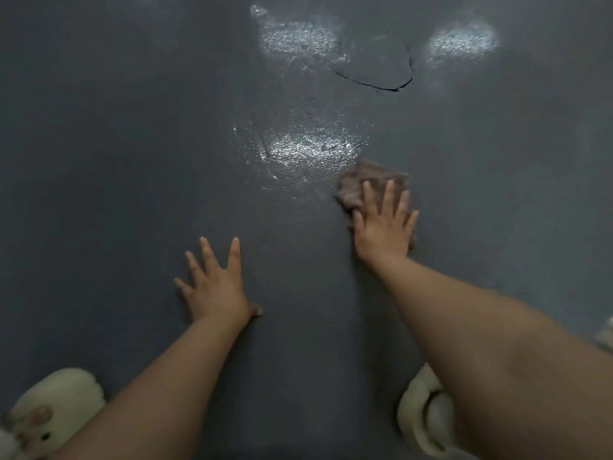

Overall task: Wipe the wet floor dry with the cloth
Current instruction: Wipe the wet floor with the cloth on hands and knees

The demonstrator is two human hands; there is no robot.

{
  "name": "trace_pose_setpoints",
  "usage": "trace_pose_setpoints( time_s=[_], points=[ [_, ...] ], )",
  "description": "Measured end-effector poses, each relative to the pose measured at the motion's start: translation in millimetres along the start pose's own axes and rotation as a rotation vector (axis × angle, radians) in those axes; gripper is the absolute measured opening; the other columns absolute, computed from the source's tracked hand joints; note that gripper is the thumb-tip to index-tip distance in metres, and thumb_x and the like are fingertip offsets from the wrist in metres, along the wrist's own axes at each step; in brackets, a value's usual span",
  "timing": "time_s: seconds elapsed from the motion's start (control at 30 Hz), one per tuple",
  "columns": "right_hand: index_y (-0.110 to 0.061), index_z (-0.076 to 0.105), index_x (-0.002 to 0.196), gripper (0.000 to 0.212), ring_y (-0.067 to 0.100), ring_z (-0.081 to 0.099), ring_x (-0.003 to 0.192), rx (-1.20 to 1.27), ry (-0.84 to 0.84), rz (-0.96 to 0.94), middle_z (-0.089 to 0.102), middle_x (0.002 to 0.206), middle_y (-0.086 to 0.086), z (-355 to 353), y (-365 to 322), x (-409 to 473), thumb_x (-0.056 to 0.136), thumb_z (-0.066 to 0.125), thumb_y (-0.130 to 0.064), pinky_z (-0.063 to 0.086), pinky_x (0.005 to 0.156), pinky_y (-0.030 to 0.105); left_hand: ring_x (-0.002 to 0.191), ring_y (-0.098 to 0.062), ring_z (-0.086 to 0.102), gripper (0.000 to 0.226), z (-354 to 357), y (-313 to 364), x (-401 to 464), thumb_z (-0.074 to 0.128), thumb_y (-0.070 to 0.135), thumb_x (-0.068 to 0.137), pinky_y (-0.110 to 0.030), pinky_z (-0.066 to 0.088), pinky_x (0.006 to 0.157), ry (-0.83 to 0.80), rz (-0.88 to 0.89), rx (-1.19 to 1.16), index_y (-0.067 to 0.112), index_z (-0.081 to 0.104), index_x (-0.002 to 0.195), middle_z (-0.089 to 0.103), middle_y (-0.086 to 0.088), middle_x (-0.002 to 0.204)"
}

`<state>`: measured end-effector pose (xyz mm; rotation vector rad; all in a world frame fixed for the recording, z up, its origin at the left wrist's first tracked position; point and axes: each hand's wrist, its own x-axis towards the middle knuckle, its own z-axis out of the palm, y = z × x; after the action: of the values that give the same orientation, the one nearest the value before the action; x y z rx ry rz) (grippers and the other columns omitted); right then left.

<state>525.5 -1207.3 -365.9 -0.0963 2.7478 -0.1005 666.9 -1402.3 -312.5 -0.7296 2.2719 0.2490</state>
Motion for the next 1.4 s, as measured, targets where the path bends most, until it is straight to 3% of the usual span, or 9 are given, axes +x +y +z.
trace_pose_setpoints(
  time_s=[0.13, 0.37, 0.5, 0.57, 0.67, 0.87, 1.13, 1.27, 1.4],
  points=[
    [-0.041, -0.001, 0.149, 0.056, 0.034, -0.019, 0.143, 0.118, -0.006, 0.186, -0.018, 0.158, 0.000, -3.8, -44.5, 11.8, 0.100, 0.024, -0.047, -0.010, 0.111, 0.060, 0.144, -0.034, -0.012, 0.119, 9.6, -9.4, -0.7, 0.074, 0.054, 0.071, -0.052, 0.015, 0.114, 0.040, 0.015, -0.094, 0.032, -0.012, 0.149, -0.024, -0.010, 0.155],
    [-0.044, 0.011, 0.148, 0.052, 0.034, -0.014, 0.144, -0.046, -0.061, -0.477, -0.008, 0.160, -0.001, 28.6, -137.8, -49.4, 0.099, 0.027, -0.048, -0.014, 0.110, 0.057, 0.146, -0.026, -0.002, 0.110, 20.3, -30.9, -1.9, 0.073, 0.040, 0.079, -0.041, 0.013, 0.117, 0.157, 0.061, -0.237, 0.020, -0.008, 0.151, -0.016, -0.007, 0.158],
    [-0.039, 0.030, 0.145, 0.057, 0.033, 0.010, 0.145, -0.068, -0.040, -0.612, 0.019, 0.157, 0.001, 38.0, -105.8, -66.3, 0.091, 0.016, -0.051, -0.001, 0.114, 0.048, 0.146, -0.025, -0.004, 0.111, 23.9, -32.8, -5.7, 0.074, 0.037, 0.079, -0.039, 0.011, 0.117, 0.155, 0.071, -0.256, 0.019, -0.009, 0.151, -0.018, -0.008, 0.157],
    [-0.037, 0.034, 0.144, 0.057, 0.031, 0.013, 0.145, -0.005, 0.022, -0.506, 0.022, 0.157, 0.001, 34.7, -78.0, -63.9, 0.091, 0.021, -0.050, 0.002, 0.115, 0.045, 0.146, -0.026, -0.005, 0.111, 24.3, -33.3, -6.9, 0.075, 0.037, 0.077, -0.040, 0.009, 0.118, 0.138, 0.093, -0.242, 0.022, -0.007, 0.151, -0.019, -0.009, 0.157],
    [-0.039, 0.020, 0.148, 0.052, 0.025, -0.002, 0.147, 0.026, 0.045, -0.206, 0.005, 0.160, -0.002, 33.1, -35.7, -63.1, 0.097, 0.026, -0.046, -0.004, 0.116, 0.040, 0.146, -0.028, -0.008, 0.114, 27.4, -33.1, -11.2, 0.077, 0.042, 0.073, -0.044, 0.007, 0.117, 0.125, 0.129, -0.178, 0.027, -0.005, 0.150, -0.019, -0.010, 0.156],
    [-0.033, 0.010, 0.151, 0.053, 0.029, -0.004, 0.146, 0.127, 0.137, 0.373, -0.002, 0.160, 0.002, 39.1, 32.8, -88.0, 0.101, 0.026, -0.040, -0.001, 0.116, 0.045, 0.144, -0.033, -0.015, 0.117, 40.9, -34.2, -30.3, 0.076, 0.049, 0.072, -0.054, 0.007, 0.114, 0.087, 0.111, -0.052, 0.033, -0.011, 0.149, -0.024, -0.012, 0.154],
    [-0.033, 0.011, 0.151, 0.052, 0.034, -0.004, 0.145, 0.316, 0.126, 0.704, -0.002, 0.160, 0.004, 52.6, -10.5, -123.5, 0.101, 0.028, -0.038, -0.001, 0.113, 0.056, 0.143, -0.038, -0.013, 0.116, 51.0, -59.2, -43.4, 0.073, 0.055, 0.071, -0.062, 0.015, 0.109, 0.012, 0.031, -0.075, 0.037, -0.010, 0.148, -0.025, -0.011, 0.154],
    [-0.036, 0.004, 0.151, 0.055, 0.033, -0.009, 0.145, 0.261, 0.075, 0.536, -0.009, 0.159, 0.002, 56.2, -59.7, -124.1, 0.101, 0.027, -0.039, -0.002, 0.112, 0.056, 0.143, -0.038, -0.011, 0.113, 51.6, -64.3, -42.1, 0.072, 0.056, 0.072, -0.057, 0.018, 0.111, 0.020, 0.052, -0.107, 0.040, -0.009, 0.148, -0.024, -0.006, 0.155],
    [-0.038, 0.008, 0.150, 0.056, 0.034, -0.006, 0.145, 0.110, -0.002, -0.075, -0.003, 0.160, 0.003, 71.4, -117.1, -142.7, 0.097, 0.023, -0.046, -0.002, 0.112, 0.057, 0.144, -0.035, -0.008, 0.114, 53.2, -67.2, -42.4, 0.068, 0.063, 0.071, -0.052, 0.020, 0.112, 0.059, 0.062, -0.054, 0.037, -0.012, 0.148, -0.021, -0.004, 0.156]
  ],
)
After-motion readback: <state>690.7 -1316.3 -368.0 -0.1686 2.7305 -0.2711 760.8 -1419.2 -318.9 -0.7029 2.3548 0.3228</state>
